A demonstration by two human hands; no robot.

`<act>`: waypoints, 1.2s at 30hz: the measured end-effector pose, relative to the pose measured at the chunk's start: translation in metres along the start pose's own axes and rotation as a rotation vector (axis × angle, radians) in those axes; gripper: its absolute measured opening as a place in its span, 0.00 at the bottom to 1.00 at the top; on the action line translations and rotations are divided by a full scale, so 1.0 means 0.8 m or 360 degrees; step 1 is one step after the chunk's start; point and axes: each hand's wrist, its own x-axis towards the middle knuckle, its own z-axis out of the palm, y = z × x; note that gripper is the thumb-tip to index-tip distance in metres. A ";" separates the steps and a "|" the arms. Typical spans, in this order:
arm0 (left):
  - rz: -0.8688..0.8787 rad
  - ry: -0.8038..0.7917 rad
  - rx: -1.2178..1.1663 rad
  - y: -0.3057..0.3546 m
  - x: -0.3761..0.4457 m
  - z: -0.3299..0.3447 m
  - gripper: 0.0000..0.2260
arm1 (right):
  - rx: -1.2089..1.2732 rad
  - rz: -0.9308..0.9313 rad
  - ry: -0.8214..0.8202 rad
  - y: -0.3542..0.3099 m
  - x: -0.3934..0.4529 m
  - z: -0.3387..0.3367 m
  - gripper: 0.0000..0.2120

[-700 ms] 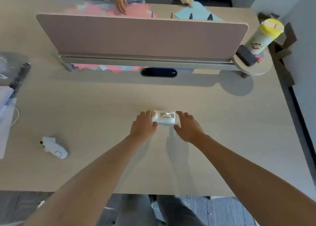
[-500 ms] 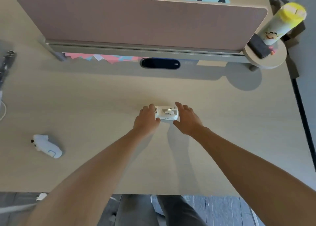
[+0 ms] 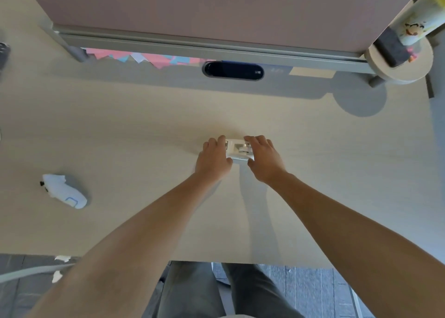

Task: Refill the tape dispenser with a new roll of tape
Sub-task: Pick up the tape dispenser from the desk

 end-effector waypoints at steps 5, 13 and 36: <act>-0.0028 -0.0016 0.0039 -0.005 -0.037 0.019 0.27 | 0.0027 -0.0001 -0.0016 0.001 -0.033 0.014 0.32; -0.0162 0.0013 -0.0024 -0.013 -0.127 0.066 0.27 | 0.0160 0.0021 0.0019 -0.003 -0.117 0.067 0.34; 0.0233 0.0775 -0.0306 -0.076 -0.194 0.203 0.37 | 0.0845 -0.0179 0.0789 0.043 -0.168 0.199 0.33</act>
